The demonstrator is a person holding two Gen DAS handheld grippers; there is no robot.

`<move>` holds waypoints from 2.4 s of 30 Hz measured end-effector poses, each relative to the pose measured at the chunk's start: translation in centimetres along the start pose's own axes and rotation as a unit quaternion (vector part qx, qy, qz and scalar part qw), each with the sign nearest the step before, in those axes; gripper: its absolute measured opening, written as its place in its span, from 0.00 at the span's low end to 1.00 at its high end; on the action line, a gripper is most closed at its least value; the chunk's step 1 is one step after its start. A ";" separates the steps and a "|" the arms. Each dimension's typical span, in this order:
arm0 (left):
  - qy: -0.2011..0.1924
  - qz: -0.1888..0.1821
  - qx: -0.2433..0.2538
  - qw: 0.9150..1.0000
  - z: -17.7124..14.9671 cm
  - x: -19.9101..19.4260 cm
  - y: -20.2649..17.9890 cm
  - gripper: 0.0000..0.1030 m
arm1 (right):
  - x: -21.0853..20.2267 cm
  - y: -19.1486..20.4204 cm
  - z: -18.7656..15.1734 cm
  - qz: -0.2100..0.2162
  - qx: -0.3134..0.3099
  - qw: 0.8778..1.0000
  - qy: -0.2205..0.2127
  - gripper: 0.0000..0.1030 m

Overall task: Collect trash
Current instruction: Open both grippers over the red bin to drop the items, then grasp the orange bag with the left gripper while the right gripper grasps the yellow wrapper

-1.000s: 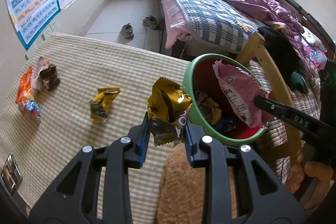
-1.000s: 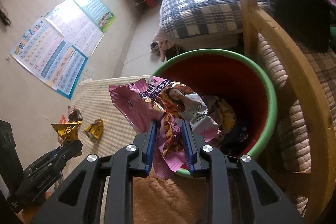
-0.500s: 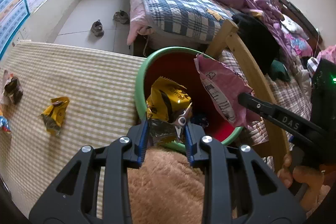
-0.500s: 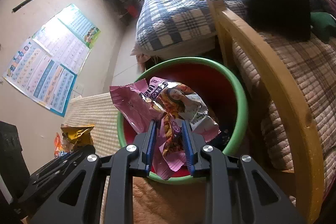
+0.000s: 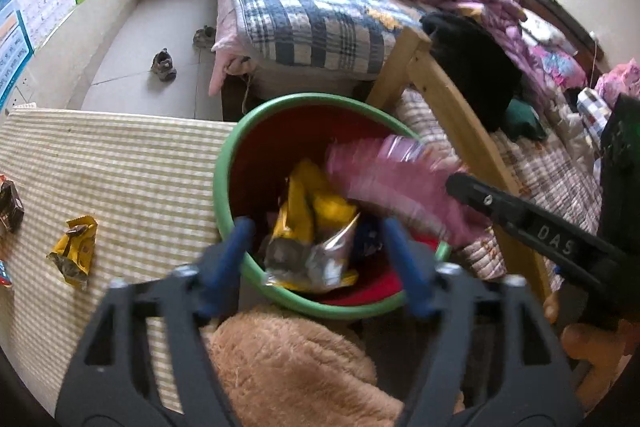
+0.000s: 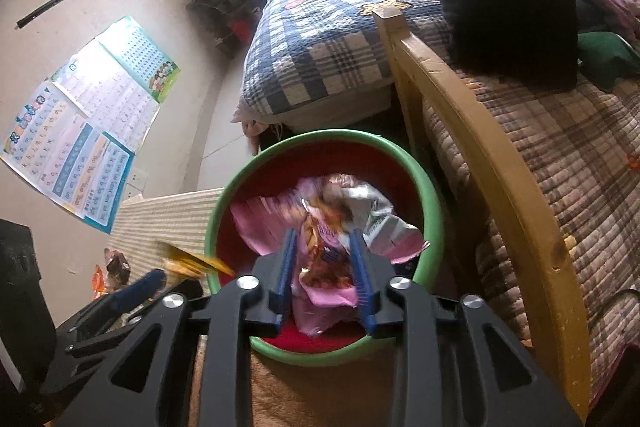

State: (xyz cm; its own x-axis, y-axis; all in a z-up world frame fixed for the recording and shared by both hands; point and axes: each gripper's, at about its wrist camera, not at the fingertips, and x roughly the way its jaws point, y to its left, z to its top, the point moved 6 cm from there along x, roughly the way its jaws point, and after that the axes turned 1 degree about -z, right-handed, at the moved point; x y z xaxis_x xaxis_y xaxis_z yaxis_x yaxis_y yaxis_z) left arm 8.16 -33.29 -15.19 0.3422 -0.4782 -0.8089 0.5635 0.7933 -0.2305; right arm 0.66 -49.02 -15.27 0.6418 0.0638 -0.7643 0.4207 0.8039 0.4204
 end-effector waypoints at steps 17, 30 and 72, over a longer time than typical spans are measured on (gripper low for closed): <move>-0.035 0.121 -0.110 0.986 -6.3 -8.4 14.6 0.80 | 3.7 10.9 -4.5 0.040 -0.106 0.992 0.054 0.46; -0.051 0.211 -0.277 0.936 -14.6 -15.3 27.9 0.80 | 15.0 27.1 -10.3 0.102 -0.152 0.969 0.167 0.55; -0.003 0.231 -0.345 0.910 -9.7 -8.6 40.3 0.49 | 11.2 23.2 -16.9 0.101 -0.254 0.946 0.175 0.18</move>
State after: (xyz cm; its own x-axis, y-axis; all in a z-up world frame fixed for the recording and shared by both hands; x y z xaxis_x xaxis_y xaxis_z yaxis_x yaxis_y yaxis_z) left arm 20.66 6.46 -22.80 0.4276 -0.0337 -0.9033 -0.2478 0.9567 -0.1530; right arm 6.77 -19.70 -22.29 0.3879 0.3667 -0.8456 -0.1072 0.9292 0.3537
